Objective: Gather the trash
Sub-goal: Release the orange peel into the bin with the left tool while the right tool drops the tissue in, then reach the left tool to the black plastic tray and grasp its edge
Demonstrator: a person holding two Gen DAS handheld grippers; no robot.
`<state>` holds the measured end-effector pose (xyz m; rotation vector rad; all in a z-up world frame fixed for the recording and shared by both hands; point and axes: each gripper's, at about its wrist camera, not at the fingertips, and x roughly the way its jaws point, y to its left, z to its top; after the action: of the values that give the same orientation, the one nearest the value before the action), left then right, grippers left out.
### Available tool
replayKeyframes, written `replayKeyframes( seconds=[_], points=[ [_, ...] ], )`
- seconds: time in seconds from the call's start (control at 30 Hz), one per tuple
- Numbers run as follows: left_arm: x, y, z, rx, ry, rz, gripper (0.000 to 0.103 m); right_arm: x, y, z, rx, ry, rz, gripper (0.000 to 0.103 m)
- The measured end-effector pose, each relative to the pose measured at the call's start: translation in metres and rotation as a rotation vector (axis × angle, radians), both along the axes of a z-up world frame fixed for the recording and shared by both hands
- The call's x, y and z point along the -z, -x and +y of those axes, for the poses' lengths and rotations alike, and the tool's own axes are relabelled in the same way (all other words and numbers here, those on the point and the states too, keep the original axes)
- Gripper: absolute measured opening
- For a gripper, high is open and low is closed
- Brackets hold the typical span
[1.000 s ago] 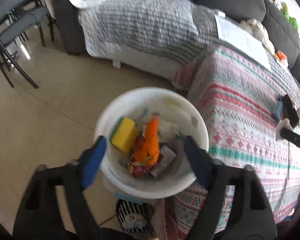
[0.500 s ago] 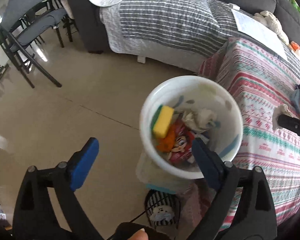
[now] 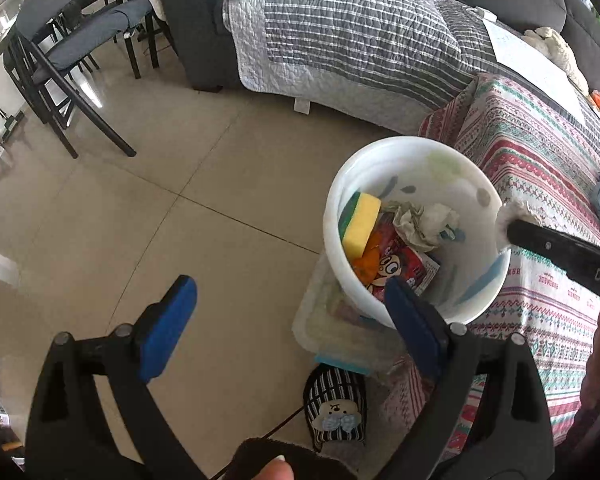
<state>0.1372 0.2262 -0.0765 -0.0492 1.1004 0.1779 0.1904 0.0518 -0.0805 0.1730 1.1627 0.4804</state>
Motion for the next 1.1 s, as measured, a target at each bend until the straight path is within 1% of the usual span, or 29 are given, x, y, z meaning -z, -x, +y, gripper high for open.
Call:
replayKeyframes(
  seconds=[0.07, 0.1, 0.13, 0.17, 0.2, 0.27, 0.33, 0.4, 0.53, 0.7, 0.87, 1.1],
  points=[
    [0.000, 0.000, 0.000, 0.001, -0.001, 0.004, 0.094, 0.000, -0.001, 0.002, -0.015, 0.002, -0.013, 0.019],
    [0.000, 0.000, 0.001, 0.001, 0.001, 0.005, 0.094, 0.000, 0.000, 0.003, -0.023, -0.002, -0.005, 0.030],
    [0.000, 0.001, 0.001, 0.001, 0.006, 0.005, 0.094, -0.001, 0.000, 0.004, -0.030, -0.008, 0.004, 0.038],
    [-0.001, 0.001, 0.001, 0.000, 0.011, 0.004, 0.094, -0.003, 0.001, 0.003, -0.031, -0.012, 0.002, 0.055],
    [-0.002, 0.001, 0.001, 0.000, 0.016, 0.003, 0.094, -0.008, 0.005, 0.002, -0.025, -0.013, -0.018, 0.062],
    [-0.004, 0.001, -0.002, 0.000, 0.029, -0.003, 0.094, -0.015, 0.010, -0.001, -0.023, -0.007, -0.042, 0.063],
    [-0.006, 0.001, -0.008, 0.002, 0.037, -0.003, 0.094, -0.019, 0.013, -0.006, -0.020, -0.005, -0.044, 0.064],
    [-0.008, 0.000, -0.015, 0.010, 0.045, -0.002, 0.094, -0.024, 0.017, -0.017, -0.002, 0.011, -0.049, 0.068],
    [-0.014, -0.002, -0.035, 0.039, 0.045, -0.010, 0.095, -0.034, 0.023, -0.046, 0.047, 0.044, -0.062, 0.072],
    [-0.020, -0.009, -0.067, 0.087, 0.056, -0.005, 0.095, -0.049, 0.031, -0.099, 0.133, 0.104, -0.080, 0.078],
    [-0.028, -0.016, -0.112, 0.157, 0.069, -0.014, 0.095, -0.060, 0.042, -0.162, 0.227, 0.194, -0.098, 0.080],
    [-0.036, -0.023, -0.185, 0.269, 0.070, -0.013, 0.095, -0.078, 0.059, -0.261, 0.412, 0.173, -0.073, 0.081]
  ],
)
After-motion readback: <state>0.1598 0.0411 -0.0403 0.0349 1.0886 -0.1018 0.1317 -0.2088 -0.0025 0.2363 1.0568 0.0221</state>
